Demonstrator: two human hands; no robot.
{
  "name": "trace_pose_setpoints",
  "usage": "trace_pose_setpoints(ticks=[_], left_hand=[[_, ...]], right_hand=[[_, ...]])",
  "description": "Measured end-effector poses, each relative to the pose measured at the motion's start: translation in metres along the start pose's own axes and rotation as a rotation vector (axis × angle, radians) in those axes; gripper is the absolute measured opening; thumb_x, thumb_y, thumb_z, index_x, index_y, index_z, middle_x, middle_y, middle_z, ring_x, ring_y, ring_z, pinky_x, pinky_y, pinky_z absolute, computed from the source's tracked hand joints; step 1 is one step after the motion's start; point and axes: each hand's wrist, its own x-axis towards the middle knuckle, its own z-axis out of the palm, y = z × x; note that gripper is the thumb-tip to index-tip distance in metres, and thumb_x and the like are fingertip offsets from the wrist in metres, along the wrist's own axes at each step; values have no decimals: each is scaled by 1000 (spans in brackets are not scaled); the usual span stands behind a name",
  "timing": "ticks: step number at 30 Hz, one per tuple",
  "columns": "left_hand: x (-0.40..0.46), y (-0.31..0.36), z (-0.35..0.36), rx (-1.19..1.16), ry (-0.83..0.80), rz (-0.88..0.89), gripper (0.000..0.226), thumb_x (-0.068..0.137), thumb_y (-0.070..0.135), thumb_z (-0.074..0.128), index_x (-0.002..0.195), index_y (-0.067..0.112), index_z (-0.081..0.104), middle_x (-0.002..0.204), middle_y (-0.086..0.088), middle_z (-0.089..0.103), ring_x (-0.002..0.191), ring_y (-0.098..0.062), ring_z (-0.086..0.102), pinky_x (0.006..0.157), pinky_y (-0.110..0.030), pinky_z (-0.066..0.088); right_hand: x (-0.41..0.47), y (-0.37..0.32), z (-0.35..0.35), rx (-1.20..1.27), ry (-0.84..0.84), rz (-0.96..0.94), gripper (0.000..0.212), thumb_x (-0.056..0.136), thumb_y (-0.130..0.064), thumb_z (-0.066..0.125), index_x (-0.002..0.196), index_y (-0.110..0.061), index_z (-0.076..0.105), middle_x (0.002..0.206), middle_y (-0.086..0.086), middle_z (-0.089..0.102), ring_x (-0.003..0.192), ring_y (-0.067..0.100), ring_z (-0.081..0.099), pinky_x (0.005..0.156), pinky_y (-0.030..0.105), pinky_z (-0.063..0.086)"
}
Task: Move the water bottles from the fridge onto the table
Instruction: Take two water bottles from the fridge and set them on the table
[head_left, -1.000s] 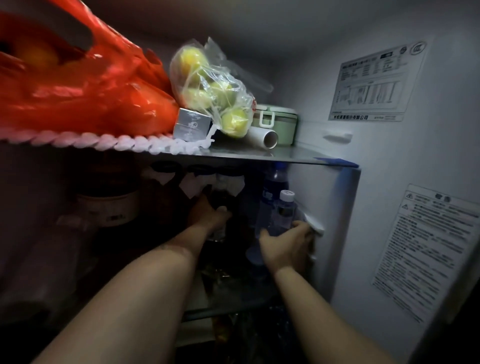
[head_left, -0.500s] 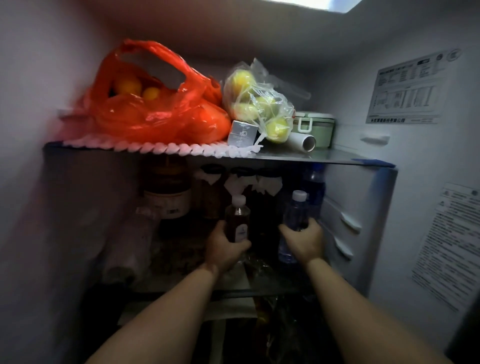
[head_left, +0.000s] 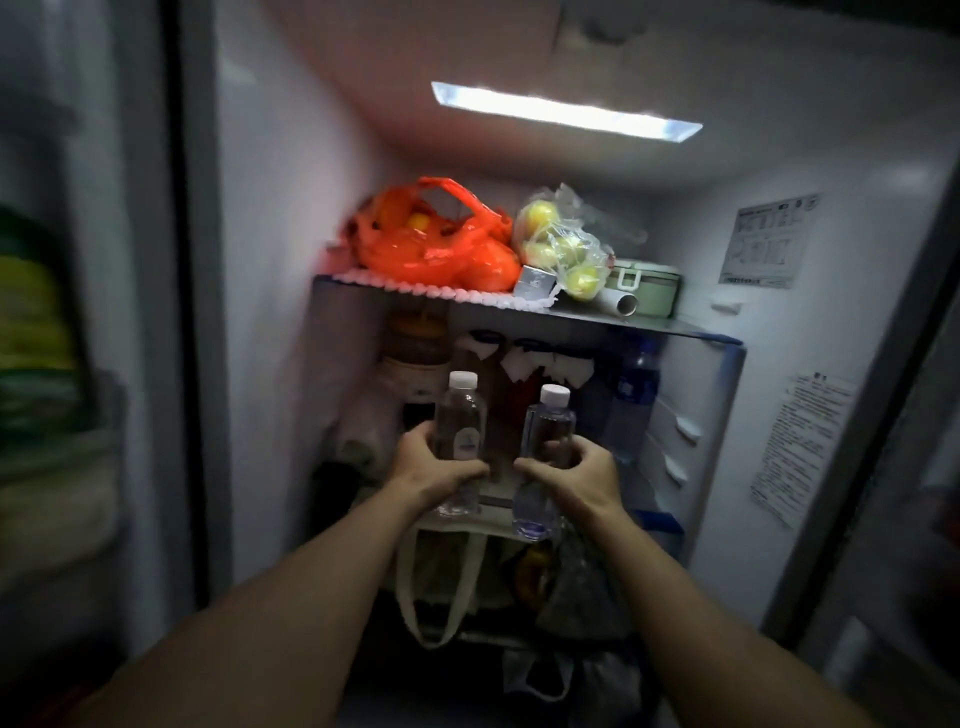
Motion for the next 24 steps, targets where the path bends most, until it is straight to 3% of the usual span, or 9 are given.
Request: trace_pose_setpoints(ticks=[4, 8, 11, 14, 17, 20, 24], left_hand=[[-80, 17, -39, 15, 119, -12, 52, 53, 24, 94, 93, 26, 60, 92, 3, 66, 80, -11, 65, 67, -22, 54], [-176, 28, -64, 52, 171, -37, 45, 50, 27, 95, 87, 22, 70, 79, 10, 74, 74, -7, 71, 65, -21, 57], [-253, 38, -80, 78, 230, -85, 37, 53, 19, 93, 78, 25, 67, 72, 15, 72, 69, -2, 67, 54, -13, 51], [-329, 46, -108, 88, 211, -227, 52, 51, 23, 94, 97, 20, 70, 92, 5, 76, 83, -11, 72, 66, -22, 58], [-403, 50, -150, 94, 170, -344, 63, 49, 27, 92, 107, 19, 71, 100, 1, 76, 93, -15, 72, 82, -34, 60], [-465, 53, -191, 116, 208, -424, 56, 47, 28, 94, 99, 25, 75, 97, 5, 77, 92, -12, 72, 79, -30, 59], [-530, 56, -246, 132, 377, -465, 57, 47, 29, 94, 100, 26, 75, 96, 7, 77, 90, -9, 73, 73, -26, 57]], right_hand=[[-50, -30, 7, 92, -90, -65, 30, 66, -24, 91, 80, -30, 65, 80, -10, 70, 74, 4, 67, 58, 18, 53], [-115, -54, 11, 139, -242, -141, 28, 61, -31, 91, 79, -28, 70, 71, -13, 73, 64, -1, 70, 52, 13, 52], [-175, -67, 13, 177, -382, -169, 25, 62, -27, 90, 80, -22, 73, 70, -12, 75, 65, 4, 72, 53, 14, 54], [-235, -81, 18, 182, -585, -186, 23, 66, -19, 89, 85, -17, 76, 78, -3, 78, 71, 12, 75, 62, 23, 58], [-289, -99, 31, 222, -804, -216, 20, 70, -10, 87, 86, -11, 77, 78, -4, 79, 69, 9, 75, 57, 16, 55], [-342, -116, 55, 258, -974, -259, 18, 69, -10, 88, 84, -13, 79, 77, -4, 79, 71, 7, 74, 59, 18, 55], [-405, -145, 101, 318, -1149, -331, 19, 72, -12, 87, 88, -19, 80, 84, -3, 80, 79, 11, 76, 67, 20, 59]])
